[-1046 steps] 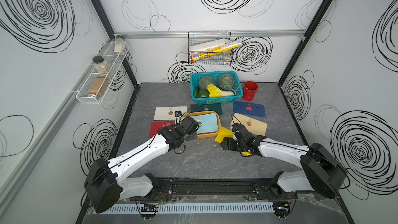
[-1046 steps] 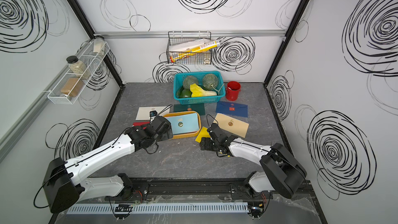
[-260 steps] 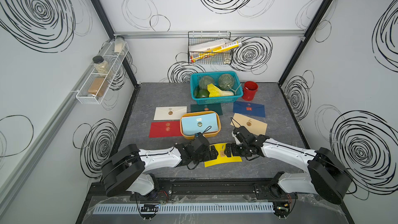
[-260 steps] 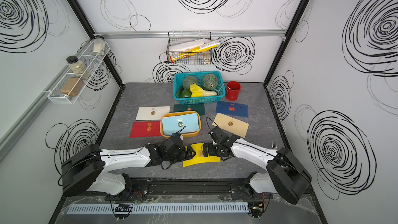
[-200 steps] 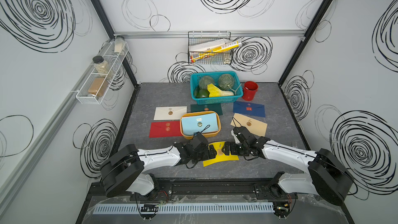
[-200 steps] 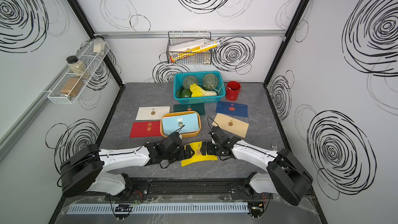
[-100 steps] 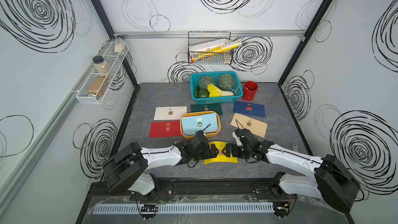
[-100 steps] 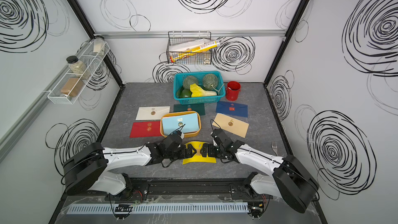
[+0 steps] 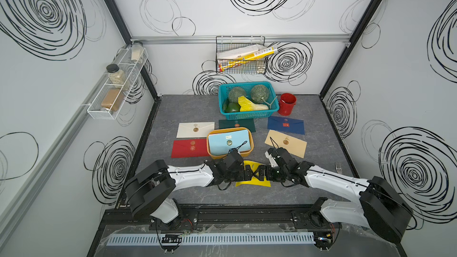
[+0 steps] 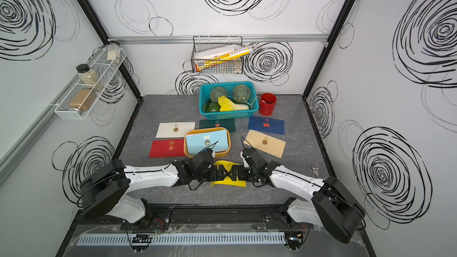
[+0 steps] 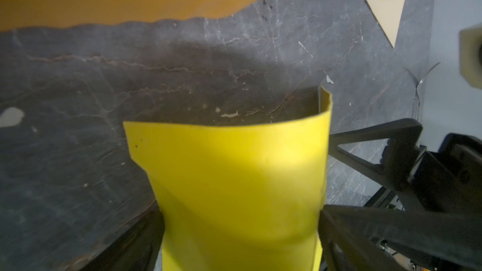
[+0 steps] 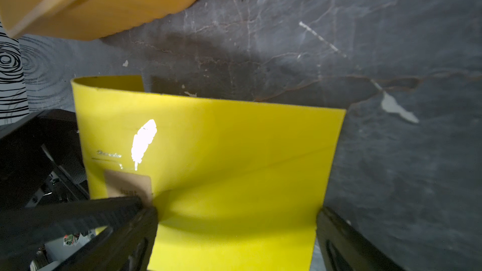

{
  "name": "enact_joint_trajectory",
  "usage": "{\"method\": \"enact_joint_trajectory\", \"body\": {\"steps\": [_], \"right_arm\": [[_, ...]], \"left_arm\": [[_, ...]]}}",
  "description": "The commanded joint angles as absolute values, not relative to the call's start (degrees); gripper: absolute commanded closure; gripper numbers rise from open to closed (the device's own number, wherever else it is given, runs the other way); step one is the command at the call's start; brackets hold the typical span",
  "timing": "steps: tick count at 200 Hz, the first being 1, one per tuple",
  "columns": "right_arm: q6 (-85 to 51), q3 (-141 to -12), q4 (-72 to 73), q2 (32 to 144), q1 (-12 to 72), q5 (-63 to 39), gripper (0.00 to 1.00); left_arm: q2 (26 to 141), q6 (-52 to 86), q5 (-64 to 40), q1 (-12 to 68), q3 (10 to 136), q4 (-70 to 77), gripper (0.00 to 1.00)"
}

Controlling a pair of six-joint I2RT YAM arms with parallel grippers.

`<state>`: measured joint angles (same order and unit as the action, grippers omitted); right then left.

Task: Put the sealed envelopes into the storage box
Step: Pick up the envelope from the center of the board.

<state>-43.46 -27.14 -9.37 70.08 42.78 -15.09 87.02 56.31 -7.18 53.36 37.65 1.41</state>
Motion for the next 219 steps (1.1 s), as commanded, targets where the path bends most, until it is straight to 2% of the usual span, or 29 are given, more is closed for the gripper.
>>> {"method": "enact_joint_trajectory", "body": {"steps": [1,67,98,121,151,181,219], "right_arm": [[-42.8,-25.0,-10.8,70.9,43.4,-17.4,0.00],[-38.4,-29.2,-17.2,70.5,42.9,-13.7,0.00],[-30.8,-34.8,-24.0,67.5,38.6,-11.8,0.00],[-26.1,-37.1,-23.6,65.4,35.6,-11.3,0.01],[-17.3,-41.5,-22.7,69.7,34.0,-15.1,0.07],[-7.7,-46.5,-23.5,77.5,33.3,-20.4,0.20],[-1.0,-47.9,-21.8,79.1,33.0,-23.4,0.21]], "left_arm": [[90.9,55.4,-6.2,53.8,33.9,-7.0,0.03],[90.5,55.2,-4.7,53.8,32.6,-7.3,0.07],[89.7,54.3,-4.6,53.7,32.1,-7.7,0.07],[90.2,54.1,-4.1,53.7,32.1,-8.0,0.07],[90.7,54.3,-4.3,53.7,32.1,-7.3,0.07],[90.5,54.3,-3.9,53.7,32.0,-7.5,0.07],[90.8,53.9,-4.1,53.5,32.5,-7.7,0.07]]}}
